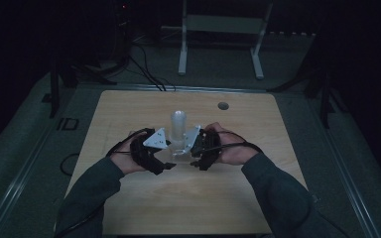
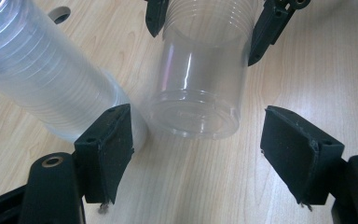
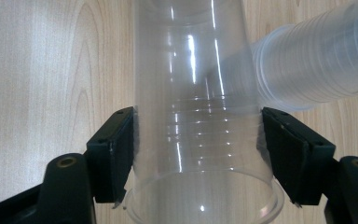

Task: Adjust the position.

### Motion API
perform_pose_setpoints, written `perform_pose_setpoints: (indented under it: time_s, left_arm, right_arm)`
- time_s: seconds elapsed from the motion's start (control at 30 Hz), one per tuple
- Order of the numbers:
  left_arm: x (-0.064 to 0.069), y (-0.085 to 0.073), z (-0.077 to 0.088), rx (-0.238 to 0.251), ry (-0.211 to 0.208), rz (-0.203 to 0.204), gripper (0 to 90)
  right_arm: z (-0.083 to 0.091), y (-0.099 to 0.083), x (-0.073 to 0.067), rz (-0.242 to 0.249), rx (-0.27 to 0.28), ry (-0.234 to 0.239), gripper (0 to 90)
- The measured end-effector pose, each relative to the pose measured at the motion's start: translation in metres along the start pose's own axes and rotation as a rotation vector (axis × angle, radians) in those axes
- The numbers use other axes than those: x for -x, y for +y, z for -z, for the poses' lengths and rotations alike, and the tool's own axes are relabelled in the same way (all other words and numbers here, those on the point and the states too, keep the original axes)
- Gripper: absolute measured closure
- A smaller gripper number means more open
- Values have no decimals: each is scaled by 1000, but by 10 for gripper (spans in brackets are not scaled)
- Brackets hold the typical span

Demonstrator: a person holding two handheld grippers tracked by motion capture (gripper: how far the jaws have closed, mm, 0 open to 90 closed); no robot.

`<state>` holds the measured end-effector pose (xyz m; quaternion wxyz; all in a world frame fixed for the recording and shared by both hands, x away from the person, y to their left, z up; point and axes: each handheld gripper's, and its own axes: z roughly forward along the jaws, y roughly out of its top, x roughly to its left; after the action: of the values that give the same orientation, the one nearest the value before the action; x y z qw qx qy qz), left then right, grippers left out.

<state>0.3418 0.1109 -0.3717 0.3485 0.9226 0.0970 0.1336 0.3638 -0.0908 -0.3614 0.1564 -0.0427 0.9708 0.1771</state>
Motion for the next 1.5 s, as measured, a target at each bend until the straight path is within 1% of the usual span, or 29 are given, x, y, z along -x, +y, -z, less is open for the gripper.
perform_pose_setpoints:
  time_s: [0.1, 0.3, 0.77, 0.83, 0.9, 1.0, 1.07, 1.13, 1.2, 1.4, 1.5]
  left_arm:
    - [1, 2, -1, -20, 8, -13, 253]
    - [1, 6, -5, -54, 11, -32, 249]
    - [2, 12, -10, -111, 13, -60, 250]
    - [2, 13, -11, -128, 16, -70, 250]
    - [2, 13, -13, -133, 11, -72, 250]
    - [2, 15, -15, -142, 15, -76, 250]
    - [1, 16, -16, -162, 13, -94, 250]
    - [1, 17, -18, -164, 21, -99, 250]
    - [1, 17, -18, -164, 17, -100, 251]
    - [0, 17, -20, -172, 16, -106, 262]
    - [-2, 16, -20, -180, 9, -117, 291]
  right_arm:
    - [-1, 2, 0, 8, -13, -2, 295]
    - [-2, 4, 0, 15, -16, -3, 295]
    - [-4, 5, -2, 18, -39, -12, 296]
    - [-5, 6, -2, 21, -48, -17, 310]
    - [-5, 7, -4, 25, -42, -16, 310]
    - [-5, 8, -4, 31, -45, -16, 310]
    - [-5, 9, -4, 32, -47, -17, 310]
    - [-5, 9, -4, 33, -47, -18, 310]
    - [-4, 9, -5, 27, -47, -13, 310]
    - [-3, 10, -6, 34, -38, -18, 309]
    - [-3, 11, -6, 40, -37, -18, 309]
